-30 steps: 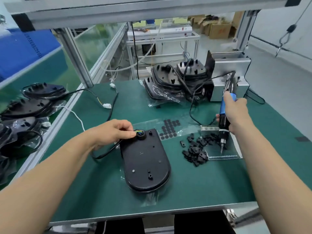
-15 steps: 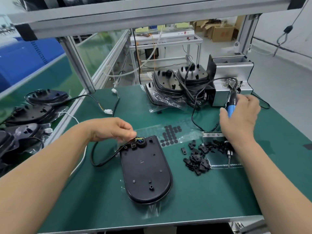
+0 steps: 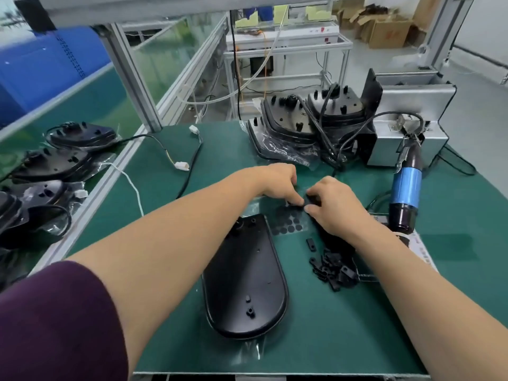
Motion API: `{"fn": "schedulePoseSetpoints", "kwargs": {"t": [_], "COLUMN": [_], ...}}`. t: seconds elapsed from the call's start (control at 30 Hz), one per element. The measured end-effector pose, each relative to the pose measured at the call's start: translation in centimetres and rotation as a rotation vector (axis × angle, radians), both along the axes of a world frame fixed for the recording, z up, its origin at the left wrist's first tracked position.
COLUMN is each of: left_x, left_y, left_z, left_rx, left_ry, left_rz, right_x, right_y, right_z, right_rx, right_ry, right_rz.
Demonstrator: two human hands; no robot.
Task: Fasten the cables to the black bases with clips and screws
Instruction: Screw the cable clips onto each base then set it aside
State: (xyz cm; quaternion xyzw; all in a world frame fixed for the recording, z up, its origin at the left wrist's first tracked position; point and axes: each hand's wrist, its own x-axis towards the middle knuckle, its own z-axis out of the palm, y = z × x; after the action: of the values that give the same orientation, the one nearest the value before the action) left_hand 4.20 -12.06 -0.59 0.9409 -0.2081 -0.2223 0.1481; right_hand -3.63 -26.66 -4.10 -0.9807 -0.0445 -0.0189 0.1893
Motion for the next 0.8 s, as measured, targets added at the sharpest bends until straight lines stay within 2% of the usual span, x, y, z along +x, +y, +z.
{"fn": "schedulePoseSetpoints", "kwargs": {"t": [0.4, 0.5, 0.6, 0.8], "left_x": [1.2, 1.5, 1.8, 1.5], "left_y": [-1.8, -1.7, -1.2, -0.8], "left_z": [1.1, 1.1, 1.4, 0.6], "left_rx": [-0.173, -0.217, -0.253, -0.385], "left_ry": [0.382, 0.46, 0.529, 0.451], "left_rz": [0.289, 0.319, 0.316, 0.374], "right_x": [-0.4, -0.5, -0.6, -0.8], "right_y": [-0.4, -0.6, -0.6, -0.3], "right_z": [-0.8, -0.9, -1.0, -1.3], "right_rx": [0.248, 0.318, 0.305, 0.331], "right_ry": [-0.09, -0.167, -0.219, -0.229], "right_rz": [-0.067, -0.094, -0.092, -0.095]}}
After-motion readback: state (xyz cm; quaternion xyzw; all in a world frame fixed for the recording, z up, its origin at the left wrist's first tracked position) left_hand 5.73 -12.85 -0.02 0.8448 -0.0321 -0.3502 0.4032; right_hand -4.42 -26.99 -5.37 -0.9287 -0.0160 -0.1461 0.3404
